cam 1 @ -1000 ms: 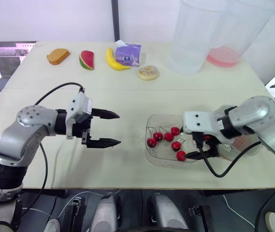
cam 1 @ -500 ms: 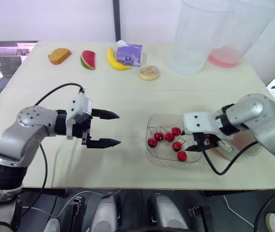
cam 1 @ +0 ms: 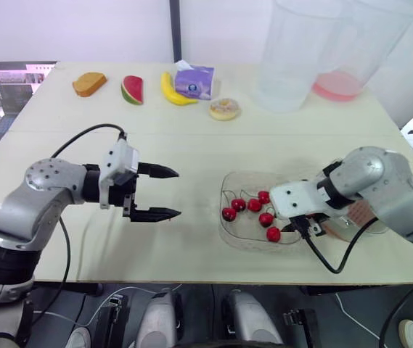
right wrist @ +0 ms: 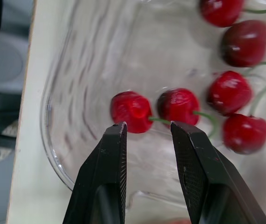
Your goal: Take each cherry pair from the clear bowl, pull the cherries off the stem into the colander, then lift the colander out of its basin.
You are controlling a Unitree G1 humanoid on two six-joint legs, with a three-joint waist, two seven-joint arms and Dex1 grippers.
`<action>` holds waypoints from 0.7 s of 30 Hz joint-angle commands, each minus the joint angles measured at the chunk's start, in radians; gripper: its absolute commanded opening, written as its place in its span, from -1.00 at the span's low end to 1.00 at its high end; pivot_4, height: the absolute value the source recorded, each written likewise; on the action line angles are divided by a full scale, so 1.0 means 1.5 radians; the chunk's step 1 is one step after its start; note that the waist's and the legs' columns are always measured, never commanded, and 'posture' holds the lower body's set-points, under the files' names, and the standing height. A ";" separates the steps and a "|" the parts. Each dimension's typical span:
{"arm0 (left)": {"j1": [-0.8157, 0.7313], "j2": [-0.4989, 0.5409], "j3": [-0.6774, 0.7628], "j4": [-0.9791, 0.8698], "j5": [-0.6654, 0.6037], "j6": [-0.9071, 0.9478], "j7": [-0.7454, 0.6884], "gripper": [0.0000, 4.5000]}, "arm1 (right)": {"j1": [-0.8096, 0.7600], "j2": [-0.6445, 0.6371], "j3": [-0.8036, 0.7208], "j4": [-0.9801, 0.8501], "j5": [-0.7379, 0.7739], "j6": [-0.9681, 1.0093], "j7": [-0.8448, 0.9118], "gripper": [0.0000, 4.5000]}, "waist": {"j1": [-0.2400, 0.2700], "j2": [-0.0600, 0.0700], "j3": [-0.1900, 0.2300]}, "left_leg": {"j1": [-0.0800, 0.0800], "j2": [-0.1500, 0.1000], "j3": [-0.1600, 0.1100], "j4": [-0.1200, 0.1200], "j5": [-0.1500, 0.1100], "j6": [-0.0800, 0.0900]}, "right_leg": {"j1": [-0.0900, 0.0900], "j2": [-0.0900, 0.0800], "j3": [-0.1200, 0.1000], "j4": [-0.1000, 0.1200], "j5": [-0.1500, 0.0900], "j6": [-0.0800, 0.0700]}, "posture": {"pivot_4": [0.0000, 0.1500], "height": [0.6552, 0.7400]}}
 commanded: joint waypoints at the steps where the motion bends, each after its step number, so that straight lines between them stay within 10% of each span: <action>1: 0.002 0.003 0.013 -0.012 0.002 -0.011 0.004 1.00 | -0.007 0.012 0.007 0.010 -0.033 -0.039 0.023 -0.32 | 0.000 0.000 0.000 | 0.000 0.000 0.000 0.000 0.000 0.000 | 0.000 0.000 0.000 0.000 0.000 0.000 | 1.00 1.00; 21: 0.020 0.004 0.022 -0.016 -0.001 -0.018 0.017 1.00 | 0.011 0.068 0.043 0.058 -0.117 -0.096 0.096 -0.32 | 0.002 0.000 0.000 | 0.000 0.000 0.000 0.001 0.000 0.000 | 0.001 0.000 -0.001 0.000 0.000 0.000 | 1.00 1.00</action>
